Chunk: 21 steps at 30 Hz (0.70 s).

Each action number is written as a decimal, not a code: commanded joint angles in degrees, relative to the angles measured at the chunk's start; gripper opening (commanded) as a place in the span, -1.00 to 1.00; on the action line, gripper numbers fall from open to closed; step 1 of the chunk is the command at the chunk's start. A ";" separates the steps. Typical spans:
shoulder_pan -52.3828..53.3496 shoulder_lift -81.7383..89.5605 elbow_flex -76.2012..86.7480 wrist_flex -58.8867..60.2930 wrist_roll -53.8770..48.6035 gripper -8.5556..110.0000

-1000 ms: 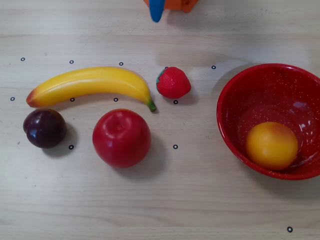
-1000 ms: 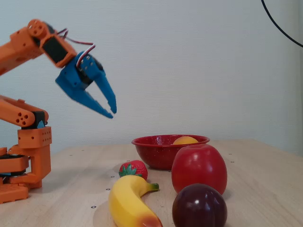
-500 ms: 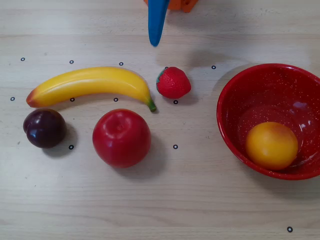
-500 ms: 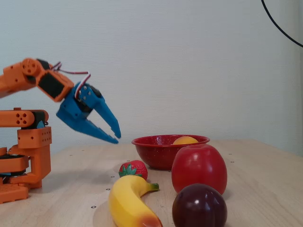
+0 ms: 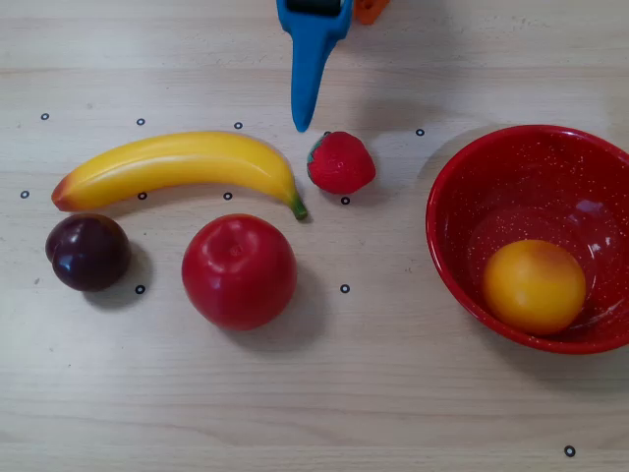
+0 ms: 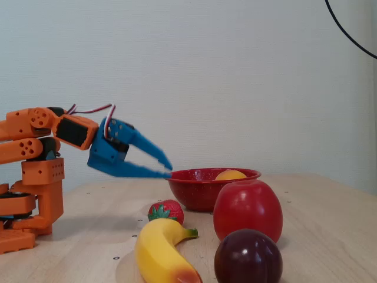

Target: Put the peach in the red bowl.

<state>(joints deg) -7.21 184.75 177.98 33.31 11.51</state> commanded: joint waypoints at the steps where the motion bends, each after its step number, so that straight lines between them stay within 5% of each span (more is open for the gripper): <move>1: -0.09 0.26 0.70 1.05 0.44 -0.85; 9: 1.14 0.35 0.70 16.70 -4.22 -0.85; 21: 0.79 0.26 0.70 17.05 -5.71 -0.85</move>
<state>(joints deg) -7.29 184.13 178.24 50.98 6.33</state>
